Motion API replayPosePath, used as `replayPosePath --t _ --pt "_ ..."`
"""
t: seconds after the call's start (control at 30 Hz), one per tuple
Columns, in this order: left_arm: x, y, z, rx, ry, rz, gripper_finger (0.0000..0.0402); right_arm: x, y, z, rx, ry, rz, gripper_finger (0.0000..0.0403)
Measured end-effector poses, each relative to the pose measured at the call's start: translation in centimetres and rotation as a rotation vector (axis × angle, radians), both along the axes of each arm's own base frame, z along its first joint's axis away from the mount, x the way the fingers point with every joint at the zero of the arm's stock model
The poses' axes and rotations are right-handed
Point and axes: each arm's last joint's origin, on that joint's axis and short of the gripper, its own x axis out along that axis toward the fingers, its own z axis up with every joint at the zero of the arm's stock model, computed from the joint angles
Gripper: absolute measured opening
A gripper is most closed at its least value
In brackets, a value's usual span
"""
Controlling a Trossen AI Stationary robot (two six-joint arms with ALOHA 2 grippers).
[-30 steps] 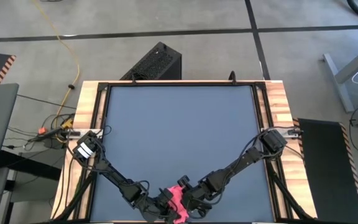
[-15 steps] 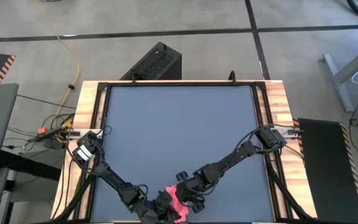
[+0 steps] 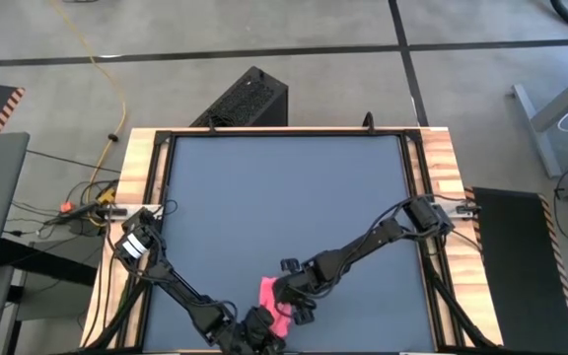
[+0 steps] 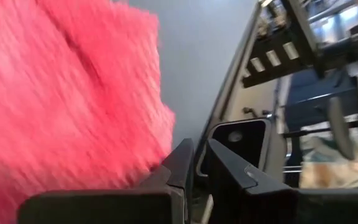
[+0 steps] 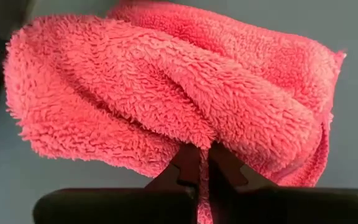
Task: Roll towel
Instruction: Roll the pink towel
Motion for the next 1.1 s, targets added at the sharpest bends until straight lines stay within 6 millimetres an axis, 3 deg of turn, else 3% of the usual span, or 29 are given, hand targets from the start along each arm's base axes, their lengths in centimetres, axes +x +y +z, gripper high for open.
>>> replayPosePath --t 0.4,0.63,0.87,1.1 --pt "0.0 -0.3 0.8 0.073 0.119 0.013 0.0031 -0.8 -3.6 -0.7 -0.025 0.193 -0.437 0.0033" --pt "-0.7 0.2 2.2 0.209 0.222 0.093 0.0031 -0.1 -5.8 -0.7 0.217 0.306 -0.705 0.0033" --pt "-1.6 0.8 5.3 0.464 0.296 0.168 0.0031 1.0 -8.3 -0.7 0.372 0.350 -0.698 0.0033" --pt "-1.8 1.2 5.1 0.489 0.319 0.179 0.0031 1.2 -8.9 0.7 0.529 0.384 -0.562 0.0033"
